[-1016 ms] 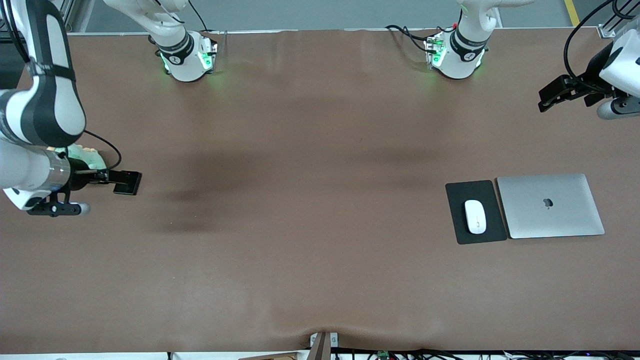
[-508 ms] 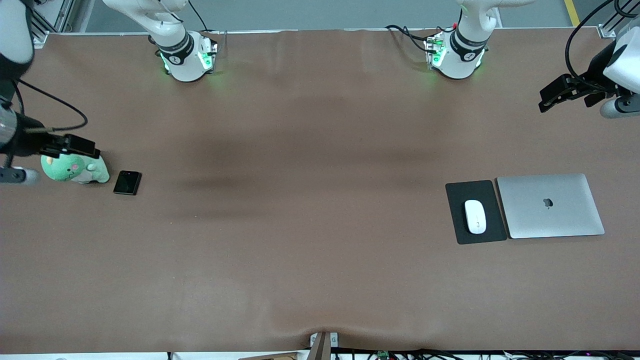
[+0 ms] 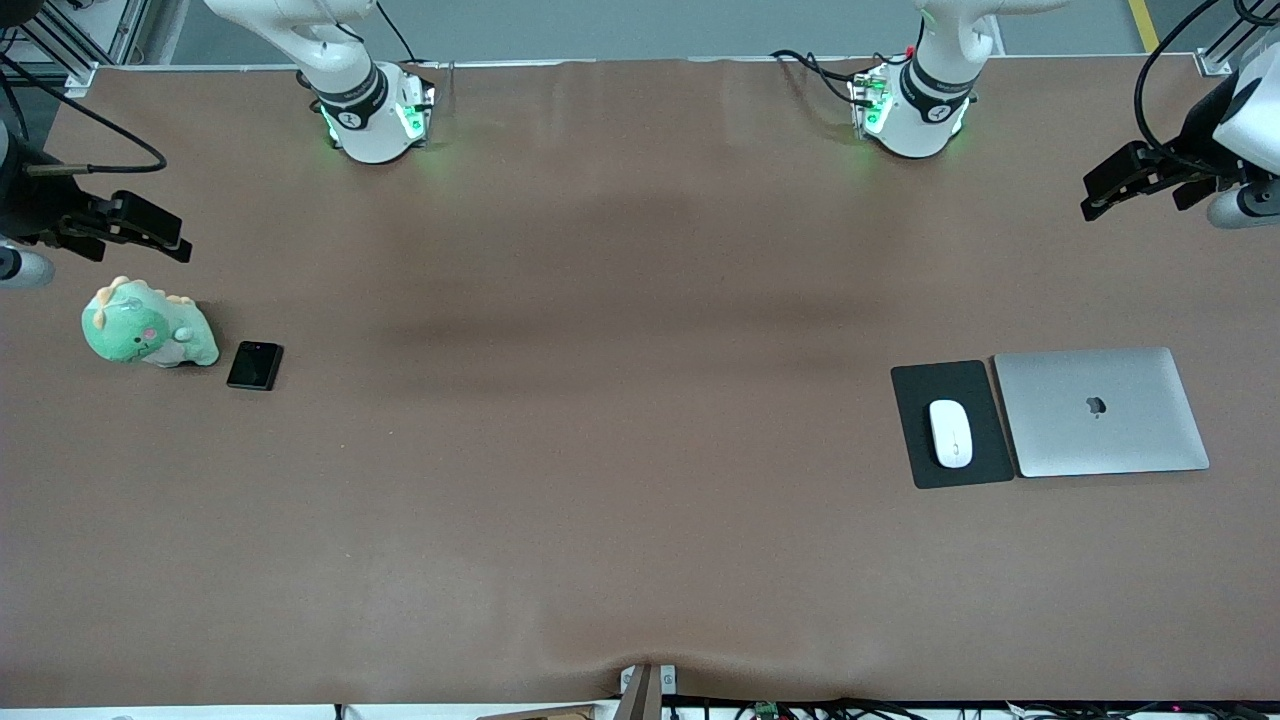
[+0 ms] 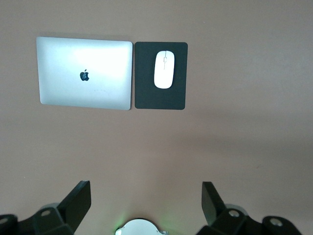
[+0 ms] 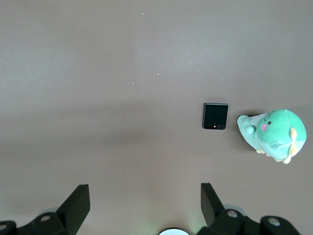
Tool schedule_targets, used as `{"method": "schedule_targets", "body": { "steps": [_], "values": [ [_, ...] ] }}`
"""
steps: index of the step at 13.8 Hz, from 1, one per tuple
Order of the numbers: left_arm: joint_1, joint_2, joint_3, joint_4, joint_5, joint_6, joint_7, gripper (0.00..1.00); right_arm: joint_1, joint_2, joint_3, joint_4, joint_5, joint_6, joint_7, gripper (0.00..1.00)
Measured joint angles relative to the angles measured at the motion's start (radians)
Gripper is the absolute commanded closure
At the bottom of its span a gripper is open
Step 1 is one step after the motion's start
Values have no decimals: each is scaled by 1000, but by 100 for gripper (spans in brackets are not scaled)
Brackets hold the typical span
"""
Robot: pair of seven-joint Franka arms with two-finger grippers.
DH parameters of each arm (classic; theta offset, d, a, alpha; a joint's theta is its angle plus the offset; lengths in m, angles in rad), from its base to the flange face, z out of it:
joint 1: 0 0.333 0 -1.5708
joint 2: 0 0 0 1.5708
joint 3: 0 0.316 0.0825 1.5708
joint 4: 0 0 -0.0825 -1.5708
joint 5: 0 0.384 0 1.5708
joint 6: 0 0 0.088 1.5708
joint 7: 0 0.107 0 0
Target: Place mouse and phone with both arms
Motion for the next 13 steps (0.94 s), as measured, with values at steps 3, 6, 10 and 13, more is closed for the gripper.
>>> {"method": "schedule_targets", "body": {
  "steps": [3,6,10,13],
  "values": [
    [-1,-1,0,7,0,0,0,0,5,-3,0,-12,0,5,12,0],
    [-1,-1,0,13,0,0,0,0,6,-3,0,-14,0,4,13,0],
    [-2,2,-1,13,0,0,0,0,7,-3,0,-15,0,3,13,0],
    [-4,4,-3,13,0,0,0,0,7,-3,0,-15,0,3,13,0]
  ]
}}
